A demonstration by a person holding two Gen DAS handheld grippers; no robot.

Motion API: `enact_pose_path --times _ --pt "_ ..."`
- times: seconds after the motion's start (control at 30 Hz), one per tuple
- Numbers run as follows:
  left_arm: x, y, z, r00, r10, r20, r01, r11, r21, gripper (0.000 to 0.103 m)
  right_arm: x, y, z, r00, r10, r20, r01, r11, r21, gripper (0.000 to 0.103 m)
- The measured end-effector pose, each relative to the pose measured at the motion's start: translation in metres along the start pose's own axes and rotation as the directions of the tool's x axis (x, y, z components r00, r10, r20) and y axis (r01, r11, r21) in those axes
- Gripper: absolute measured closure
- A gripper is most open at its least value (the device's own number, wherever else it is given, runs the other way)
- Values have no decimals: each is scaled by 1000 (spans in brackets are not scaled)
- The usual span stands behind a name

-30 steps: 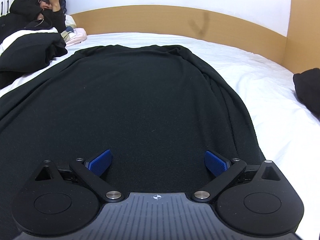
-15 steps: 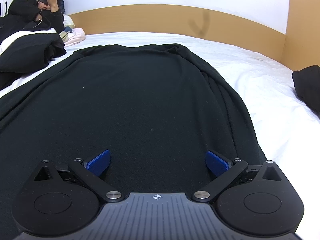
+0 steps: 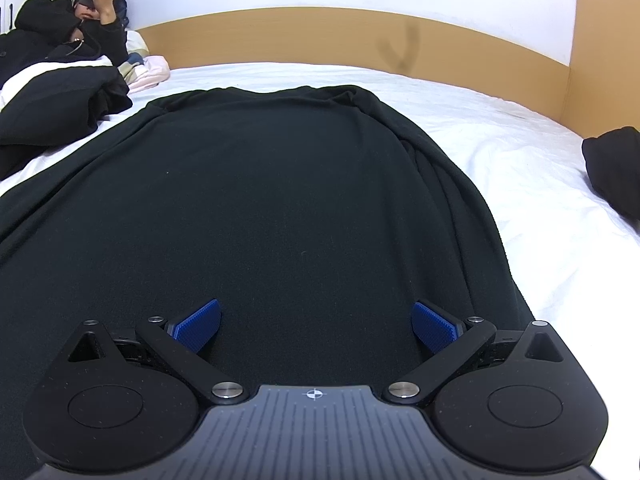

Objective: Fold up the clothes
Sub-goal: 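Close the left gripper on the fleece edge and lift it, then carry the held edge over the fleece with the left gripper and release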

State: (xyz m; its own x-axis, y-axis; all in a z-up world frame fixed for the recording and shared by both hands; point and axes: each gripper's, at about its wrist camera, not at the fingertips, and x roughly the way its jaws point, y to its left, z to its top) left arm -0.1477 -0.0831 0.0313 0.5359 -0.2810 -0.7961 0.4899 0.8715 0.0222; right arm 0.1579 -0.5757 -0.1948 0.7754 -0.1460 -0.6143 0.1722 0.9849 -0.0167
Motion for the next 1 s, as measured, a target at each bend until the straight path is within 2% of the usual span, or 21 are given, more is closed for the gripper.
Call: enact_pose_path --times 0.07,0.17,0.37,0.6,0.73,0.87,0.93,1.0 --pt "-2 -1 0 1000 -2 6 2 1000 -7 81 -6 1 -3 1000 0 0 0 1000 1 0" --pt "-7 -4 1 1000 4 29 -4 1000 -9 83 -7 1 -3 1000 2 -1 -2 1000 3 0" --pt "-17 7 8 998 1 66 -1 1000 -8 83 -31 4 -15 1000 -2 0 2 1000 -2 0" --pt "-40 14 34 988 -66 139 71 997 -33 84 -42 5 -21 1000 1 -1 -1 1000 1 0" --pt "-55 13 67 970 -146 193 158 986 -48 84 -44 5 -22 1000 2 -1 -2 1000 4 0" --pt "-81 9 105 941 -205 271 230 971 -64 84 -46 4 -23 1000 6 -2 -6 1000 8 0" --pt "-93 10 123 926 -217 308 251 965 -74 84 -47 4 -24 1000 7 -3 -7 1000 10 0" --pt "-102 10 144 921 -205 332 246 965 -87 84 -48 4 -24 1000 7 -3 -7 1000 10 0"
